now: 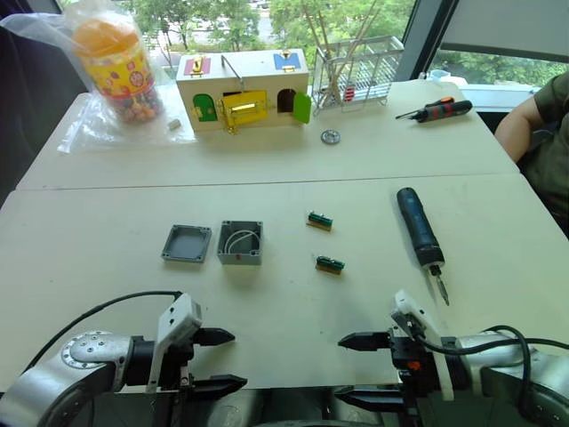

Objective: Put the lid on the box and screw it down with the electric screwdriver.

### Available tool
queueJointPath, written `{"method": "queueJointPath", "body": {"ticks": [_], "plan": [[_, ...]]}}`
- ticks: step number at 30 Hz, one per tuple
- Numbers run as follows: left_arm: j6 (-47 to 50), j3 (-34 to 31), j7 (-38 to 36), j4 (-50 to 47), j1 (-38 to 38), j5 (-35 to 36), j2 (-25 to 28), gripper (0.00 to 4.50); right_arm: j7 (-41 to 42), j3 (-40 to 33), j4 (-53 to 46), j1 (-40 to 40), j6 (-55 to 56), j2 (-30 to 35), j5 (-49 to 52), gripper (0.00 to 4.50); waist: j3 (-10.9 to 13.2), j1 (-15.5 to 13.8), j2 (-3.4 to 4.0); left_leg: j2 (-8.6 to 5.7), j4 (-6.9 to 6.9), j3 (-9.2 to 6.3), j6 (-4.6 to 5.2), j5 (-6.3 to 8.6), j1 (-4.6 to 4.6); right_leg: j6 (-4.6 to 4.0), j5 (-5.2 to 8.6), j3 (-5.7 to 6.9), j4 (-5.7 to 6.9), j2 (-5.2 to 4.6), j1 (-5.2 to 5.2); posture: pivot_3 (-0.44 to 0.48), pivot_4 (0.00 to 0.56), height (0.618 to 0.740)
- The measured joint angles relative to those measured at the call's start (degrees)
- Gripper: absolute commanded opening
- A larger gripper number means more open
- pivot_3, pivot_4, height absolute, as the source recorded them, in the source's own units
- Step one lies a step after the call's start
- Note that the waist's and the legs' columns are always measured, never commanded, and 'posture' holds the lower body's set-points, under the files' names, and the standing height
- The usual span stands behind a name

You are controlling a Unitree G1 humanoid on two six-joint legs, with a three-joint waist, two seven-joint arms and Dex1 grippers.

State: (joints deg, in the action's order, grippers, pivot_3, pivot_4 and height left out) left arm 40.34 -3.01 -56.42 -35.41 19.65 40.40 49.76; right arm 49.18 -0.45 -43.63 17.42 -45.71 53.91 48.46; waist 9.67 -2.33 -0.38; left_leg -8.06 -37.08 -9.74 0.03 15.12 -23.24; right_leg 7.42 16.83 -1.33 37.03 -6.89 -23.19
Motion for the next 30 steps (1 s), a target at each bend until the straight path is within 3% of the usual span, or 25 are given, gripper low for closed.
{"method": "queueJointPath", "body": {"ticks": [11, 20, 24, 25, 30], "plan": [[0.5, -0.5, 1.15, 0.62, -1.05, 0.39, -1.18, 4.48, 0.42, 0.71, 0.33, -0.08, 0.95, -1.21, -1.59, 4.5, 0.0, -0.02, 0.0, 0.0, 0.0, 0.0, 0.0, 0.0, 0.0, 0.0, 0.0, 0.0, 0.01, 0.0, 0.0, 0.0, 0.15, 0.74], [2.26, -1.02, 4.2, 0.31, -4.9, 2.63, -2.61, 4.48, 0.62, 0.92, 3.09, -5.43, 0.85, -3.11, -2.04, 4.5, -0.02, 0.04, -0.02, 0.0, -0.01, -0.01, -0.01, -0.01, 0.01, 0.01, 0.0, 0.0, 0.03, 0.02, 0.0, 0.0, 0.15, 0.74], [6.24, -1.17, 8.19, 0.63, -11.98, 2.73, -1.94, 4.48, -1.21, -0.17, 2.68, -11.6, -4.0, -2.83, 2.96, 4.5, -0.02, -0.23, -0.02, -0.01, -0.05, -0.04, -0.04, -0.02, 0.01, 0.0, -0.01, 0.02, 0.07, 0.03, 0.01, 0.0, 0.15, 0.74], [7.32, -1.07, 7.97, 1.27, -15.01, 2.56, 0.34, 4.48, -1.99, -1.11, 2.23, -13.09, -5.44, -2.19, 4.94, 4.5, 0.0, -0.22, -0.05, 0.0, -0.05, -0.05, -0.04, -0.03, 0.0, 0.0, -0.01, 0.03, 0.08, 0.05, -0.01, 0.0, 0.15, 0.74], [7.13, 1.47, 0.21, 7.08, -31.51, -0.56, 9.45, 4.48, -6.0, -4.65, 1.35, -19.88, -9.88, -0.98, 12.03, 4.5, 0.0, 0.08, -0.05, -0.01, 0.01, -0.02, -0.06, -0.04, -0.02, 0.01, -0.02, 0.01, 0.06, 0.04, -0.06, 0.0, 0.15, 0.74]]}}
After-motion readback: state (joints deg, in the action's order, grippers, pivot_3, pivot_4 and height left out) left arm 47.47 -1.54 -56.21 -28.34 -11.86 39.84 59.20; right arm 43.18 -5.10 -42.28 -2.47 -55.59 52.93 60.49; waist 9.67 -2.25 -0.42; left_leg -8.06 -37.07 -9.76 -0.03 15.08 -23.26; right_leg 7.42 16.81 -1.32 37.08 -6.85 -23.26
